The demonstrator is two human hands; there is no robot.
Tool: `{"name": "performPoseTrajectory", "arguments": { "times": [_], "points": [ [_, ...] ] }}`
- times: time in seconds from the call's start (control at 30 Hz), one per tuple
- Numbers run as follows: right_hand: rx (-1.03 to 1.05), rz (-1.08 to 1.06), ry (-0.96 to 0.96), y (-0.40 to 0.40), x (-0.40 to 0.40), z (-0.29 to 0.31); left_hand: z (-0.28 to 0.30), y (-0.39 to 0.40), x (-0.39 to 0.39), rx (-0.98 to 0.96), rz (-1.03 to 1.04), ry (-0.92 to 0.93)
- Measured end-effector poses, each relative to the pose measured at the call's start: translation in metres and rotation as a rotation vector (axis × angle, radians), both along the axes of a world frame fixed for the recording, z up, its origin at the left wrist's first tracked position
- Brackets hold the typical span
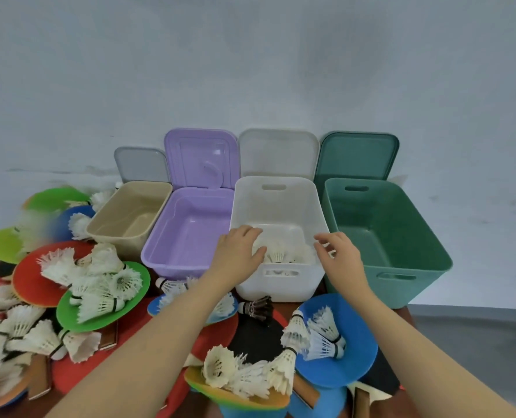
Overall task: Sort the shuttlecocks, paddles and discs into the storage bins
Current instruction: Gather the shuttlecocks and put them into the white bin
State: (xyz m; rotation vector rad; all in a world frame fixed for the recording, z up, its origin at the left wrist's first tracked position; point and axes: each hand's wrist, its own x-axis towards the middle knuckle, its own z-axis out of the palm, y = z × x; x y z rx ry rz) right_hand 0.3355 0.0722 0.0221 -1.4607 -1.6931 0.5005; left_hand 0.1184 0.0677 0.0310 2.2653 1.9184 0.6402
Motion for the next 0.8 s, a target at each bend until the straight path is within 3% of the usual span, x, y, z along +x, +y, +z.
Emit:
{"name": "performPoseTrajectory", "arguments": {
  "times": [0.3, 0.43, 0.57, 0.8],
  "points": [
    [-0.194, 0.270, -0.019, -0.079, -0.002, -0.043, -0.035, -0.086, -0.023, -0.094, -0.079, -0.020],
    [-0.328, 0.423, -0.308, -0.105, -0.012, -0.065, -0.051, -0.122, -0.035, -0.195, -0.102, 0.008],
    [-0.334, 0.391, -0.553, -0.121, -0.018, -0.088, -0.064, -0.143, -0.045, -0.296, -0.065, 0.066],
    [-0.290, 0.215, -0.598, -0.129, -0.025, -0.099, -0.080, -0.153, -0.061, -0.406, -0.011, 0.103]
  ]
}}
